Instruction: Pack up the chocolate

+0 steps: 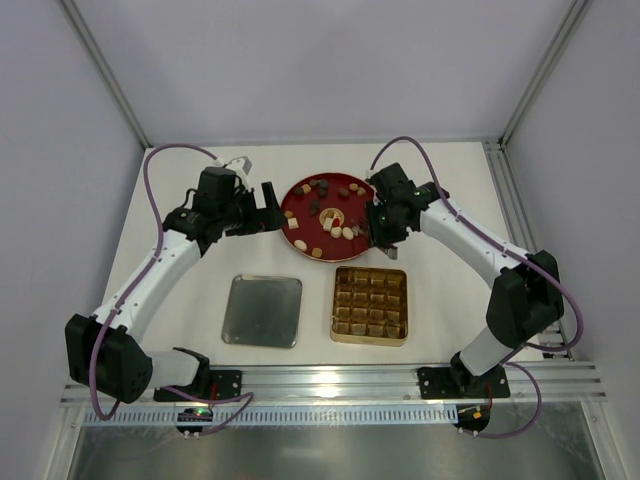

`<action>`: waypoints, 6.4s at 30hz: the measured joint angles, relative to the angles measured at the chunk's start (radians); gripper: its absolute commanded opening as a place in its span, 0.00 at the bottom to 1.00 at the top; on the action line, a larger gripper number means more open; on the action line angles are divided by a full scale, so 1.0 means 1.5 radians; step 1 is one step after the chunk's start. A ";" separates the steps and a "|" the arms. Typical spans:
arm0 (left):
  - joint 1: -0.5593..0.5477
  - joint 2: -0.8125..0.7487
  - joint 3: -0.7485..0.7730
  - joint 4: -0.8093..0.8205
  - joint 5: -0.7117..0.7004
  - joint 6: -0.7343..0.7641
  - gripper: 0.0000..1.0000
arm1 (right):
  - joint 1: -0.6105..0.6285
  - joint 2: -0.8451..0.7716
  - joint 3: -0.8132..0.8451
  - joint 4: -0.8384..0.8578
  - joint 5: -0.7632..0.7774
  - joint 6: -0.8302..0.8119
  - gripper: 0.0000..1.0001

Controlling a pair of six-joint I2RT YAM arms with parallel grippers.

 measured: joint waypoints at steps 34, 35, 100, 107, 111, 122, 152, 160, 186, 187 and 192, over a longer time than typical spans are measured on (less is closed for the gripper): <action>0.000 0.003 0.000 0.000 0.004 0.000 1.00 | 0.000 0.003 0.038 -0.020 0.036 -0.001 0.29; 0.000 0.003 0.000 0.000 0.004 0.000 1.00 | 0.000 -0.002 0.038 -0.022 0.036 -0.001 0.29; 0.000 0.009 0.000 0.000 0.010 0.000 1.00 | 0.166 -0.351 -0.158 -0.172 0.025 0.160 0.34; 0.000 0.009 0.000 0.000 0.010 0.000 1.00 | 0.169 -0.341 -0.158 -0.171 0.026 0.160 0.38; 0.000 0.009 0.000 0.000 0.010 0.000 1.00 | 0.170 -0.338 -0.158 -0.170 0.026 0.160 0.39; 0.000 0.010 0.000 0.000 0.010 0.000 1.00 | 0.171 -0.334 -0.144 -0.175 0.026 0.159 0.39; 0.002 0.010 0.000 0.000 0.011 0.000 1.00 | 0.044 0.024 0.089 -0.107 0.021 -0.035 0.43; 0.005 0.010 0.000 0.000 0.011 0.000 1.00 | 0.044 0.048 0.090 -0.085 0.017 -0.047 0.43; 0.006 0.014 0.000 0.000 0.011 0.000 1.00 | 0.034 0.072 0.089 -0.064 0.014 -0.049 0.32; 0.006 0.014 0.000 0.000 0.011 0.000 1.00 | 0.034 0.072 0.089 -0.064 0.014 -0.049 0.32; 0.006 0.014 0.000 0.000 0.011 0.000 1.00 | 0.034 0.072 0.090 -0.064 0.014 -0.049 0.31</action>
